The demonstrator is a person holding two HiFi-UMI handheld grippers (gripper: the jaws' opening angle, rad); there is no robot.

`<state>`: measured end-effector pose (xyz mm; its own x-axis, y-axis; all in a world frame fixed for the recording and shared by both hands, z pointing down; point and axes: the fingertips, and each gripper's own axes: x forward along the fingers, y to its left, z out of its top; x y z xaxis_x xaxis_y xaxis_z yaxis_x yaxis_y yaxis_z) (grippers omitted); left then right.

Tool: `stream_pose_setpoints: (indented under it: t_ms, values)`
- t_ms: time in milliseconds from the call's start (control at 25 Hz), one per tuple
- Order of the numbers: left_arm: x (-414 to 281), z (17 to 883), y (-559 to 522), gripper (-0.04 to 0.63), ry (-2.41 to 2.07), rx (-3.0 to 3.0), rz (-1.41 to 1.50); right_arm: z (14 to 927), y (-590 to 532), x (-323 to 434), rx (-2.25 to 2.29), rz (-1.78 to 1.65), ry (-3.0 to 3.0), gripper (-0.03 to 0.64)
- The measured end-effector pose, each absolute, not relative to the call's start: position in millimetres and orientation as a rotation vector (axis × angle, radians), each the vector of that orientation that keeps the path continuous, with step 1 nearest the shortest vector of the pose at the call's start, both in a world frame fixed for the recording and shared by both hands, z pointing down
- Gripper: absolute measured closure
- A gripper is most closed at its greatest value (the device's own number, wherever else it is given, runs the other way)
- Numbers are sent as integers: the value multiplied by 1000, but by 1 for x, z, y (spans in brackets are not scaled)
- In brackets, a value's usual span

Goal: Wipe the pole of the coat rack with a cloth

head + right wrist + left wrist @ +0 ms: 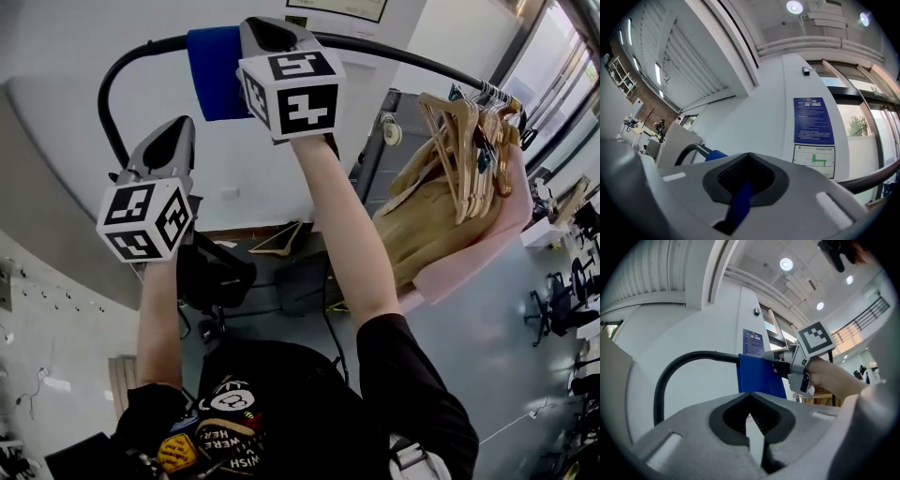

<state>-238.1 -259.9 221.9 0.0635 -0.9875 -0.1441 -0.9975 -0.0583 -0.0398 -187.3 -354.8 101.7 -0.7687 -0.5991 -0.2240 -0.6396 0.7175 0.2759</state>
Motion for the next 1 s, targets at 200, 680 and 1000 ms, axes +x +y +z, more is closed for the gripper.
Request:
stream_pose_setpoints:
  t_ms: [200,680,1000]
  values:
    - [-206,223,-276,593,2002,-2257,105,98,-402,-93,-1203,429,2723,617]
    - [-143,229,-305,593,1835,-2412,89,99,-490,119,-1554,448,2597,617]
    - [-129,225,-303,594,1799,-2432,97,105,-476,115,-1589,492,2577,617]
